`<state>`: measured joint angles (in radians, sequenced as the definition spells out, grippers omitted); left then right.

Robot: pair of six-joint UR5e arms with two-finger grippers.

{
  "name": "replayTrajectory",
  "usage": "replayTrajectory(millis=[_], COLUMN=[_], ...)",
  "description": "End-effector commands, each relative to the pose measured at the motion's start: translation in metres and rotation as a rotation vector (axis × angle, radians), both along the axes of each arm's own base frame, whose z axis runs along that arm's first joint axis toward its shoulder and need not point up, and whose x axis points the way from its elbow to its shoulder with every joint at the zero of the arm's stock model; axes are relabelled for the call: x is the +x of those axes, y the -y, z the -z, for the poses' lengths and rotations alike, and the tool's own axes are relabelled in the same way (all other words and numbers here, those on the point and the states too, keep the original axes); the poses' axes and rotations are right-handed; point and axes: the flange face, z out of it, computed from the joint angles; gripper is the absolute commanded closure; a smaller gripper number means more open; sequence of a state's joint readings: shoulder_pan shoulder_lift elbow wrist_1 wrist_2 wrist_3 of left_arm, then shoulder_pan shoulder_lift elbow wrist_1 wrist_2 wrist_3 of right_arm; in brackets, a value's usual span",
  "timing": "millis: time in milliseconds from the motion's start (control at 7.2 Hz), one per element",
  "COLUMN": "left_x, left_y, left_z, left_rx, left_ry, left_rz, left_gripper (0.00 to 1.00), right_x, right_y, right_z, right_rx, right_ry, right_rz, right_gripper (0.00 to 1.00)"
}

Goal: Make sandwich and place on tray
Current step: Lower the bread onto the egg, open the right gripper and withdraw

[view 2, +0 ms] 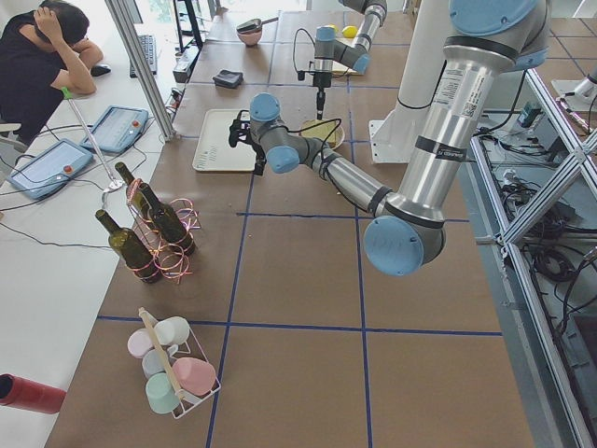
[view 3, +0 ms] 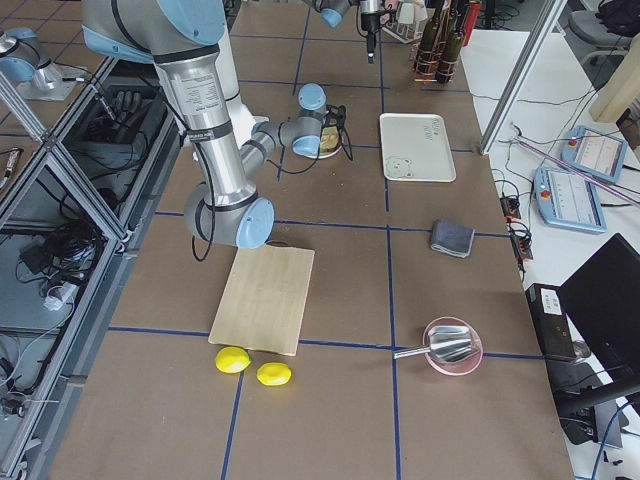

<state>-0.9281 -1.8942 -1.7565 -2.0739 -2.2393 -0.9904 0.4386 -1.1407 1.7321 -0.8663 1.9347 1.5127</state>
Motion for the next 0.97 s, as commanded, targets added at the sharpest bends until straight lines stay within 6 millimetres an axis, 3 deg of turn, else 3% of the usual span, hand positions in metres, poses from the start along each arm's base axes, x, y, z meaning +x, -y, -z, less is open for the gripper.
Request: replayTrajectory(millis=[0,278,556,694,833], left_x=[0.012,0.053,0.109,0.139,0.164], left_y=[-0.004,-0.021,-0.061,-0.087,-0.101], left_z=[0.003,0.024,0.043,0.049,0.073], left_rx=[-0.008,-0.036,-0.096,-0.143,-0.147], left_ry=[0.001,-0.014,-0.019,0.028,0.095], left_rz=[-0.001,0.011,0.046,0.036,0.047], left_gripper=[0.0,0.0,0.0,0.02,0.04], right_x=[0.005,0.019,0.076,0.099,0.117], right_y=[0.008,0.028,0.084,0.102,0.109], right_z=[-0.005,-0.008,-0.018,-0.024,-0.028], right_rx=[-0.006,-0.05,-0.159,-0.143,-0.107], right_ry=[-0.012,-0.076,-0.207,-0.269,-0.367], right_rz=[-0.013,-0.028,-0.042,-0.026,0.009], right_gripper=[0.01,0.0,0.0,0.0,0.0])
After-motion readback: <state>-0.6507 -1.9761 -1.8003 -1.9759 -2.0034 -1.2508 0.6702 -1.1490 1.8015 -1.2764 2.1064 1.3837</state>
